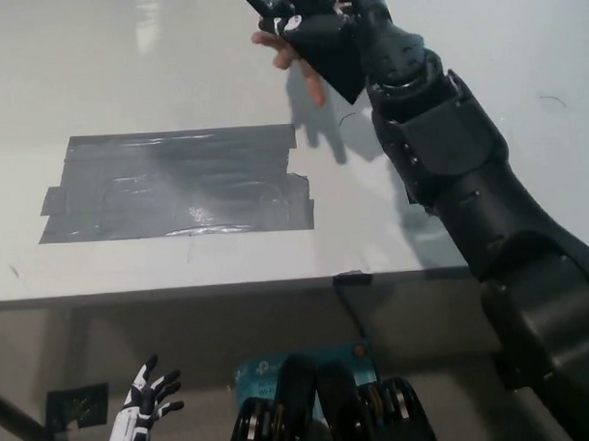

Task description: A stapler is kept on the black spot marked on the desk infront of the robot. The robot picks up the stapler using its right hand and passes it to a person

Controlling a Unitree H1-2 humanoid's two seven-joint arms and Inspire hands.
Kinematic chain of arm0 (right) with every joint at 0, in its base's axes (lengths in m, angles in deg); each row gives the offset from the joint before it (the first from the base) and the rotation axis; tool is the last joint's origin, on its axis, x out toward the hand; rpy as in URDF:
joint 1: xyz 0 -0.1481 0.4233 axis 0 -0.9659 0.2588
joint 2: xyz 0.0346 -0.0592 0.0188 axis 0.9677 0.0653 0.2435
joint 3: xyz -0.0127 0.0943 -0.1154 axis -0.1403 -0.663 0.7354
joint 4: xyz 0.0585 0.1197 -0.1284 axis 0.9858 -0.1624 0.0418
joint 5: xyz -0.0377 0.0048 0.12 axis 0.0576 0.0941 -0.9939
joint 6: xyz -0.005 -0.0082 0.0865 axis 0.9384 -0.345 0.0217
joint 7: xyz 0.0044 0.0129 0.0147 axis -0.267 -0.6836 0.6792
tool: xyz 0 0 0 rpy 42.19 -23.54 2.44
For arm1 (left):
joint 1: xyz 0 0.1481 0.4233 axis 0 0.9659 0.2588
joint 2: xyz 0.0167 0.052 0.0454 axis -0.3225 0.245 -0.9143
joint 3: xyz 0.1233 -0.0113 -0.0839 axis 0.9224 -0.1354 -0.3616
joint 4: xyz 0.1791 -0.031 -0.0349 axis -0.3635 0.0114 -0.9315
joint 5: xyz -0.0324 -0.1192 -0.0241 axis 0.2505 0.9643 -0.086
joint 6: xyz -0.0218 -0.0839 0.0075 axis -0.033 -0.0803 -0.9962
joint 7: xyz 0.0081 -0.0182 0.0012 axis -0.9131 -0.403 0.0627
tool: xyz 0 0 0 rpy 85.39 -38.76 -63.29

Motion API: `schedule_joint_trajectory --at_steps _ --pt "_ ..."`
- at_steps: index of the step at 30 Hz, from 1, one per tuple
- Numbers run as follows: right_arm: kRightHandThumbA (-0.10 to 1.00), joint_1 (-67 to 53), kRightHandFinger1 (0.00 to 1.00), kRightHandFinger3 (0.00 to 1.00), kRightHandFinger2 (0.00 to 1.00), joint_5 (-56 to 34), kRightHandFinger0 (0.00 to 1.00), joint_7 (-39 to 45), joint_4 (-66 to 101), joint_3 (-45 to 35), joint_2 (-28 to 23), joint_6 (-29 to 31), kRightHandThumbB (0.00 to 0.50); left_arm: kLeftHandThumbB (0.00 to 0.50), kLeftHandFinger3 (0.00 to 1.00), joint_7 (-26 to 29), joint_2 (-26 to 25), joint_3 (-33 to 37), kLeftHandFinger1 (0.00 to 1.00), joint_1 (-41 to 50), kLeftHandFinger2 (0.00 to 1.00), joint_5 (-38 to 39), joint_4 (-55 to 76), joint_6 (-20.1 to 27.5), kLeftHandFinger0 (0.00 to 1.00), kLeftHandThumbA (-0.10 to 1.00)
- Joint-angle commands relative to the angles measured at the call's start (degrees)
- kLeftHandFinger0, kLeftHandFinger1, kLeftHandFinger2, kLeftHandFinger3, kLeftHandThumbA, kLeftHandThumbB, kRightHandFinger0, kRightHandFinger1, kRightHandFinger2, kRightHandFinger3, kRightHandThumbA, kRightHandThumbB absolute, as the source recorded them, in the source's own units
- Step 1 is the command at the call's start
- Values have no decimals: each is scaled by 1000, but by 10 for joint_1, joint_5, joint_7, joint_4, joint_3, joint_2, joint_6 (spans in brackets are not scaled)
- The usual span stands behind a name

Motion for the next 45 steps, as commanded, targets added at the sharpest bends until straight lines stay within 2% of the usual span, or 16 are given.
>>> schedule_joint_trajectory --at_steps 1,6,7,8,9,10,11,12,13,20,23,27,36,40,43,45 --pt "1000 106 124 288 415 109 0 -85 -35 54 -13 123 83 462 1000 -6 -12 1 844 -4 844 6 16 12 762 1000" --pt "1000 120 127 324 421 119 0 -90 -54 71 -16 131 83 452 1000 -3 -12 2 841 -8 841 1 20 10 757 1000" --pt "1000 122 190 363 434 121 131 -81 -57 75 -18 129 106 446 1000 -4 -12 2 840 -9 839 2 21 9 759 1000" --pt "1000 128 643 892 839 122 546 -31 -59 87 -26 118 219 444 1000 -5 -13 2 838 -12 836 4 20 8 757 1000" --pt "1000 130 1000 1000 1000 117 822 20 -55 94 -31 101 383 443 1000 -5 -13 2 838 -13 835 5 19 7 751 1000" --pt "1000 132 1000 1000 1000 112 969 72 -50 100 -36 84 364 443 1000 -5 -12 2 838 -13 834 5 19 6 749 1000" --pt "1000 131 1000 1000 1000 112 1000 90 -45 105 -38 78 378 444 1000 -5 -12 3 838 -13 834 5 19 6 749 1000" --pt "931 125 1000 1000 1000 122 1000 120 -37 121 -44 69 454 456 1000 -6 -13 3 842 -13 833 5 20 5 749 1000" --pt "905 118 1000 1000 1000 121 1000 139 -34 126 -48 71 484 452 1000 -7 -13 4 845 -13 833 7 21 5 751 1000" --pt "877 113 1000 1000 1000 119 1000 156 -45 126 -58 76 500 439 1000 -11 -14 3 841 -18 822 15 22 -2 760 1000" --pt "970 104 1000 1000 1000 127 1000 166 -17 129 -76 71 500 430 1000 -10 -15 4 836 -20 814 10 17 5 747 1000" --pt "1000 80 1000 1000 1000 122 1000 170 55 111 -98 52 500 460 1000 -7 -15 5 834 -18 807 1 18 5 729 1000" --pt "1000 -59 1000 1000 1000 104 1000 222 514 46 -200 -47 500 445 1000 -3 -15 4 827 -32 805 -1 7 11 733 1000" --pt "1000 -163 1000 1000 1000 48 1000 253 770 -11 -258 -105 463 478 1000 2 -15 2 836 -38 815 -7 9 -2 734 1000" --pt "1000 -252 1000 1000 1000 -43 1000 256 918 -71 -295 -127 500 481 1000 2 -16 2 834 -44 821 -8 4 0 721 1000" --pt "1000 -289 1000 1000 1000 -61 1000 253 963 -90 -310 -127 497 474 1000 0 -16 3 831 -49 824 -5 0 0 719 1000"
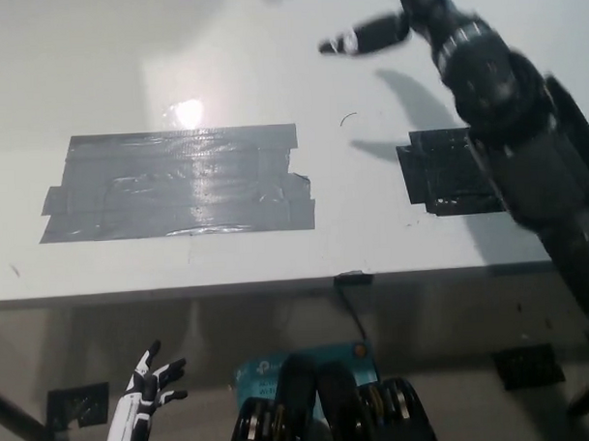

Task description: A stapler is kept on the black spot marked on the desk infront of the robot. The robot picks up the stapler using its right hand and passes it to a person

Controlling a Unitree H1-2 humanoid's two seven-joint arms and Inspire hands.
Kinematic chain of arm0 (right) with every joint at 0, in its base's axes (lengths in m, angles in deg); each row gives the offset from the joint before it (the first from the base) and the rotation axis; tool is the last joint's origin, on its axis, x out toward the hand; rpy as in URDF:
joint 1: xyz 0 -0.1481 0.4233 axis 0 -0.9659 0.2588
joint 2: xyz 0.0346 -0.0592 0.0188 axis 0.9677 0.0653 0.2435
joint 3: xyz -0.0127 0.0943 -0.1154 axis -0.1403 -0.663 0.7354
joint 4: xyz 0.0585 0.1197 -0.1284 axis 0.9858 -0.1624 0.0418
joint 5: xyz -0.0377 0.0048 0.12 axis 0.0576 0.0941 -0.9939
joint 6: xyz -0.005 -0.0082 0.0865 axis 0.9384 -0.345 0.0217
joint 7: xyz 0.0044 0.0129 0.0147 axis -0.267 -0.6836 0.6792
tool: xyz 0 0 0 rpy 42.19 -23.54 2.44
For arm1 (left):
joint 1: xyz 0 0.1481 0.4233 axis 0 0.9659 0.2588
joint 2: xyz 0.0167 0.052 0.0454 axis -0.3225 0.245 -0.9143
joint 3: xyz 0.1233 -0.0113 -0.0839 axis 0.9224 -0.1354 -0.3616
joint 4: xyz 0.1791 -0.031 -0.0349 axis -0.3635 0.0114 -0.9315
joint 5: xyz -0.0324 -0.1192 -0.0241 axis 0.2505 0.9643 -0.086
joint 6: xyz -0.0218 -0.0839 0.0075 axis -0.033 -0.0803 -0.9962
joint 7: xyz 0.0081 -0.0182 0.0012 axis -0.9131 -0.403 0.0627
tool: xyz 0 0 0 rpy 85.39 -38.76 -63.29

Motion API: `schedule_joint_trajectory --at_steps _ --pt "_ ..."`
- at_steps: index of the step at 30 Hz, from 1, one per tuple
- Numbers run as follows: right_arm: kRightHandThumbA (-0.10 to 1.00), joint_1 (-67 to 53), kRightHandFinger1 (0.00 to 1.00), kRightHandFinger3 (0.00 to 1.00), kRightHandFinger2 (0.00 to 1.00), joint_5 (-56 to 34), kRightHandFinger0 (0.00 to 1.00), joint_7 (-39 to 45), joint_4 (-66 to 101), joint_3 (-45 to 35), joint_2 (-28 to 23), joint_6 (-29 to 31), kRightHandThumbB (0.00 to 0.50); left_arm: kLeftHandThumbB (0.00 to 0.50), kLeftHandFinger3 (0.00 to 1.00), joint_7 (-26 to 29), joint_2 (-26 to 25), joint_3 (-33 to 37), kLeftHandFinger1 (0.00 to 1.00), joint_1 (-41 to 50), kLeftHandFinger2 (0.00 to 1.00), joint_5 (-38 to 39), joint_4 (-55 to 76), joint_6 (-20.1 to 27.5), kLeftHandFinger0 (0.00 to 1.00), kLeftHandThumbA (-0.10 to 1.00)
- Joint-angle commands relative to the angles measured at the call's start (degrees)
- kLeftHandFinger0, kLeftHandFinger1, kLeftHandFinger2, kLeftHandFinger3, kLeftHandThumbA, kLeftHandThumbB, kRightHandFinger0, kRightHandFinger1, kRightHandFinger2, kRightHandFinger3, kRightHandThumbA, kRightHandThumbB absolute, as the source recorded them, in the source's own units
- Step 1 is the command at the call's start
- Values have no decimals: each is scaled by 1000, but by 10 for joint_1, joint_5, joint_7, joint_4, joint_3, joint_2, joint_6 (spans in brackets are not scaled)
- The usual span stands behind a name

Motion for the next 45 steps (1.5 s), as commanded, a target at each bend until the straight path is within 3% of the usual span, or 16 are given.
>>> schedule_joint_trajectory --at_steps 1,4,9,12,16,22,27,30,31,32,34,36,37,38,41,45 --pt "1000 -180 1000 1000 1000 -174 1000 78 692 -186 -186 -141 473 469 1000 3 -10 -1 834 -32 830 -4 -3 7 728 1000" --pt "1000 -261 1000 1000 1000 -217 1000 64 776 -226 -219 -136 467 466 993 3 -6 0 831 -47 829 1 -16 8 729 1000" --pt "1000 -321 1000 1000 1000 -271 1000 37 817 -246 -242 -117 500 443 978 6 0 -1 811 -67 805 2 -23 0 720 1000" --pt "1000 -367 1000 1000 1000 -289 1000 22 817 -247 -254 -67 457 438 995 7 -3 1 823 -75 807 -4 -27 0 718 1000" --pt "1000 -425 1000 1000 1000 -297 1000 2 817 -238 -246 -15 455 468 1000 8 -7 2 839 -89 812 -10 -33 -4 721 1000" --pt "1000 -493 1000 1000 1000 -260 1000 -5 817 -185 -187 39 485 435 992 2 -9 2 819 -98 803 -3 -38 1 710 1000" --pt "1000 -561 1000 1000 1000 -241 1000 0 816 -133 -115 28 494 430 977 4 -8 2 811 -95 791 -5 -36 1 697 1000" --pt "1000 -635 1000 1000 1000 -238 1000 12 716 -106 -67 92 441 427 975 1 -7 4 811 -87 792 -5 -34 3 705 1000" --pt "1000 -643 1000 1000 1000 -239 1000 14 702 -105 -63 99 331 430 974 2 -7 4 811 -86 794 -5 -34 4 704 1000" --pt "1000 -658 1000 1000 1000 -231 1000 14 647 -105 -45 121 391 441 970 2 -6 4 811 -83 796 -5 -32 1 705 1000" --pt "1000 -668 1000 1000 1000 -224 1000 16 595 -107 -30 144 371 452 966 4 -6 4 815 -82 804 -7 -31 1 709 1000" --pt "1000 -676 1000 1000 1000 -224 1000 29 521 -111 -19 151 363 456 1000 17 -2 5 948 -76 934 -23 -25 0 887 1000" --pt "1000 -676 1000 1000 1000 -221 1000 32 511 -112 -18 150 363 456 1000 19 -2 5 948 -75 934 -26 -24 1 887 1000" --pt "1000 -678 1000 1000 1000 -220 1000 36 496 -112 -18 150 378 472 1000 20 -1 5 1000 -73 1000 -28 -22 5 1000 1000" --pt "1000 -679 1000 1000 1000 -237 1000 55 443 -115 -8 139 469 476 1000 20 -1 4 1000 -59 1000 -27 -13 20 1000 1000" --pt "1000 -679 1000 1000 1000 -236 1000 61 401 -119 8 147 419 500 1000 -1 -5 12 1000 -35 1000 -9 -4 28 1000 1000"
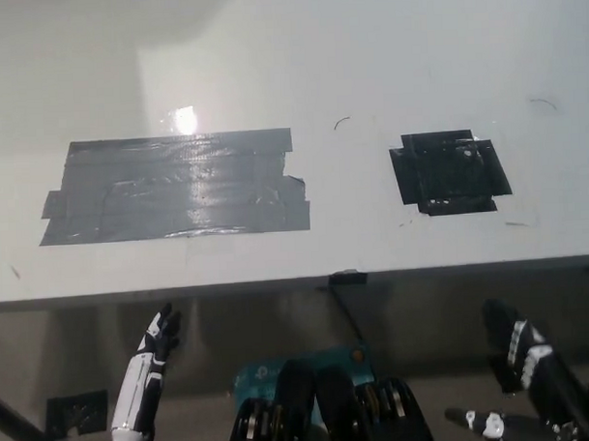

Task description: A stapler is kept on the black spot marked on the desk infront of the robot. The robot picks up the stapler using its right hand and passes it to a person

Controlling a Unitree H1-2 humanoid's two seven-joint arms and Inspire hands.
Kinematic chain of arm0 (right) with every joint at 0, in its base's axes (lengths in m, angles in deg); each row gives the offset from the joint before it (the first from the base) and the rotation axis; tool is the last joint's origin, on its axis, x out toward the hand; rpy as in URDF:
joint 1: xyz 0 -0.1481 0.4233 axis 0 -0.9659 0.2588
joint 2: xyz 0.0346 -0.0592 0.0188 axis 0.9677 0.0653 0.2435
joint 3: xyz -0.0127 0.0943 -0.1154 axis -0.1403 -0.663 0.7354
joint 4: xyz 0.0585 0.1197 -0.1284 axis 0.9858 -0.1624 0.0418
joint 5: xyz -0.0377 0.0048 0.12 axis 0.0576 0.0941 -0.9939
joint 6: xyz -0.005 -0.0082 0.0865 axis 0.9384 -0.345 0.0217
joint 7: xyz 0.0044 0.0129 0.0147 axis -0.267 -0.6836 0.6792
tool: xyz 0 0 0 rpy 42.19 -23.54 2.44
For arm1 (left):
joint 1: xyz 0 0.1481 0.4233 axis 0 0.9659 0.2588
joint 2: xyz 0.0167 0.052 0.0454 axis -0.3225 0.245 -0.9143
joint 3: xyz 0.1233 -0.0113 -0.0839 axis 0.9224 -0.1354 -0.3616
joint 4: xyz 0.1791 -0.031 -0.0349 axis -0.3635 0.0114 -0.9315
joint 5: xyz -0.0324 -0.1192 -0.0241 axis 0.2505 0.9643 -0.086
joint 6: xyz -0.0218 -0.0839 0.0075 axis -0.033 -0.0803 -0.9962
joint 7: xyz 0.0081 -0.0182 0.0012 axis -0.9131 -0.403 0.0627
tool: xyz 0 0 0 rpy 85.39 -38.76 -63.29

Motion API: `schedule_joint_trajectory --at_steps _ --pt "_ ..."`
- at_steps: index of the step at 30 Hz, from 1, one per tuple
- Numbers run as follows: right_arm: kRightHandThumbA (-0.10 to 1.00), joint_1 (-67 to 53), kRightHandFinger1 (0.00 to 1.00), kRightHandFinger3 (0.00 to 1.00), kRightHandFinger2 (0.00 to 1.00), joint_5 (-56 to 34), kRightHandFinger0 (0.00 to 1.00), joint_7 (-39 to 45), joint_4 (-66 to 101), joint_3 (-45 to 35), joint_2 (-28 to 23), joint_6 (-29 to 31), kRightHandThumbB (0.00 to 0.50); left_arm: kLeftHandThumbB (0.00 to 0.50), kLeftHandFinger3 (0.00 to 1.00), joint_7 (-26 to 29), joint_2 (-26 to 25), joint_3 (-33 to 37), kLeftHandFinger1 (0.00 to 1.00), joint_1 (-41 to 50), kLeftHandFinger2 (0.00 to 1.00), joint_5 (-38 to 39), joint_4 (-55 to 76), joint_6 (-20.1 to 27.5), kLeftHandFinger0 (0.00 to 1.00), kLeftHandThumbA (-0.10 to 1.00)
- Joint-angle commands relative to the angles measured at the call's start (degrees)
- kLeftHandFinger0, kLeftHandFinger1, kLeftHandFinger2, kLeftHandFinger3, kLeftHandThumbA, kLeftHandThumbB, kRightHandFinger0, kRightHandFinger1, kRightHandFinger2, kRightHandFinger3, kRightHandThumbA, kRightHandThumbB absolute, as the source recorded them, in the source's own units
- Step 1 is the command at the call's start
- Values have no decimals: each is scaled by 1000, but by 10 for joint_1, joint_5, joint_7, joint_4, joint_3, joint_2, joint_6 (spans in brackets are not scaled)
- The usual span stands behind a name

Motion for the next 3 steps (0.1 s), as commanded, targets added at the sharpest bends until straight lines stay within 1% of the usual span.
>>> schedule_joint_trajectory --at_steps 1,3 --pt "1000 4 1000 1000 1000 -34 1000 31 -42 -10 19 73 395 500 1000 -29 -8 15 1000 30 1000 25 29 26 1000 1000" --pt "1000 4 1000 1000 1000 -33 1000 33 -49 -9 21 77 393 500 1000 -40 -9 19 1000 33 1000 35 30 24 1000 1000"
